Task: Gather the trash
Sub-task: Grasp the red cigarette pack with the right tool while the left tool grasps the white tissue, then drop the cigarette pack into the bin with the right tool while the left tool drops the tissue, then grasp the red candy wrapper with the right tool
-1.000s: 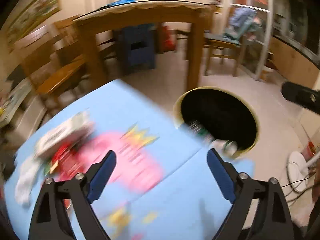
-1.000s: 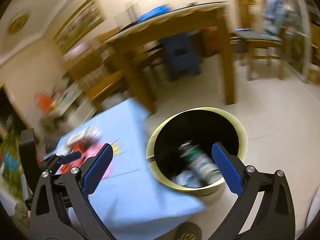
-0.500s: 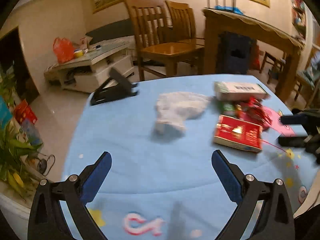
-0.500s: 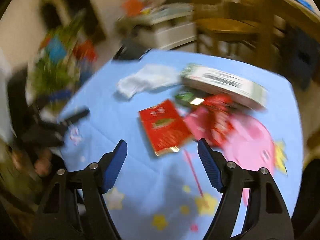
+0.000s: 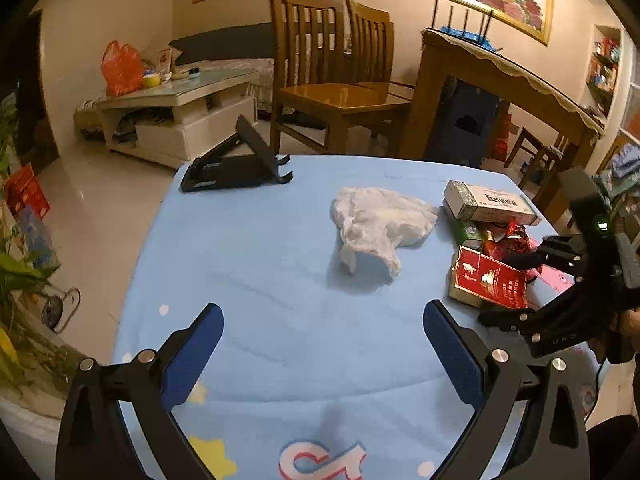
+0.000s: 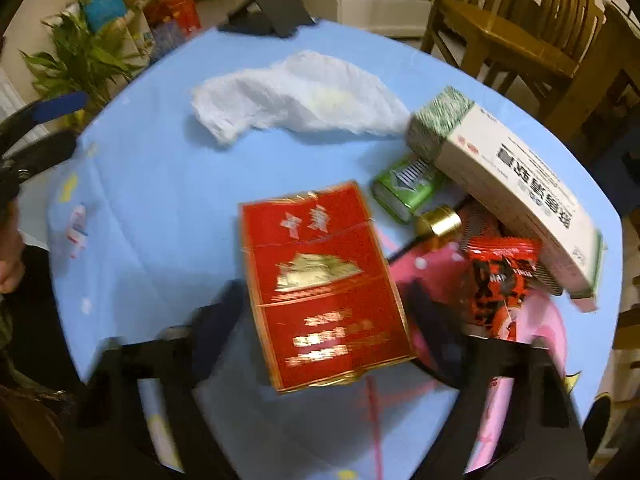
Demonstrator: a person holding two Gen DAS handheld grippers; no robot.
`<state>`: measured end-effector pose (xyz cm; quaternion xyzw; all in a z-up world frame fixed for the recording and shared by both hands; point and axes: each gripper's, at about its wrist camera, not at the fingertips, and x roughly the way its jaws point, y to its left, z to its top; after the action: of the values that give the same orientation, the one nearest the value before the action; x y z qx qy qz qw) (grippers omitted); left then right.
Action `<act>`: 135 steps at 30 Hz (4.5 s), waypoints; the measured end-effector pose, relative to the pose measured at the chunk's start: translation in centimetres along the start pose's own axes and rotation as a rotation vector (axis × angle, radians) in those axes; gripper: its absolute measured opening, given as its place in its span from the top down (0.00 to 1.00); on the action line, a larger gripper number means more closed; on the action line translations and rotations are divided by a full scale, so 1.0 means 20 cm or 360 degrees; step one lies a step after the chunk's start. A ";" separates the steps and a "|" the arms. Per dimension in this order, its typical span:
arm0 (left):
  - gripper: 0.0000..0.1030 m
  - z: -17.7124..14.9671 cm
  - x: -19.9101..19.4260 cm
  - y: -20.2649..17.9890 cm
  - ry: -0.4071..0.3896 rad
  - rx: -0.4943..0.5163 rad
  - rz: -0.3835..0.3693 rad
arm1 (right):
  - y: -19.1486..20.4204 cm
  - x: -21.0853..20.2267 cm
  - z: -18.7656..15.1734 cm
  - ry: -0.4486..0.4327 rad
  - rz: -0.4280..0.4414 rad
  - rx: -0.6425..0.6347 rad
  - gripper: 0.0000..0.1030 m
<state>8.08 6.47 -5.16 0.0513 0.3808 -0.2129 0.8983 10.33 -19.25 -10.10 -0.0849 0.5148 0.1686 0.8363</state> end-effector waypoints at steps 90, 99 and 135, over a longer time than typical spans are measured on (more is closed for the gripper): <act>0.18 0.18 0.16 -2.25 -0.0073 0.0824 -0.0610 | -0.96 -1.59 -1.89 -0.1109 -0.0723 0.1641 0.09; 0.06 0.19 0.12 -1.65 -0.0114 0.0648 -0.0372 | -0.73 -1.35 -1.30 -0.0904 -0.0601 0.1277 0.06; 0.06 0.13 0.13 -0.34 -0.0060 0.0206 0.0038 | -0.39 -0.56 -0.43 -0.0543 -0.0076 0.0684 0.80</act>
<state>8.56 -1.28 -4.80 0.1096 0.3487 -0.2273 0.9026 1.50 -31.41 -4.33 0.1119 0.3884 0.0476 0.9134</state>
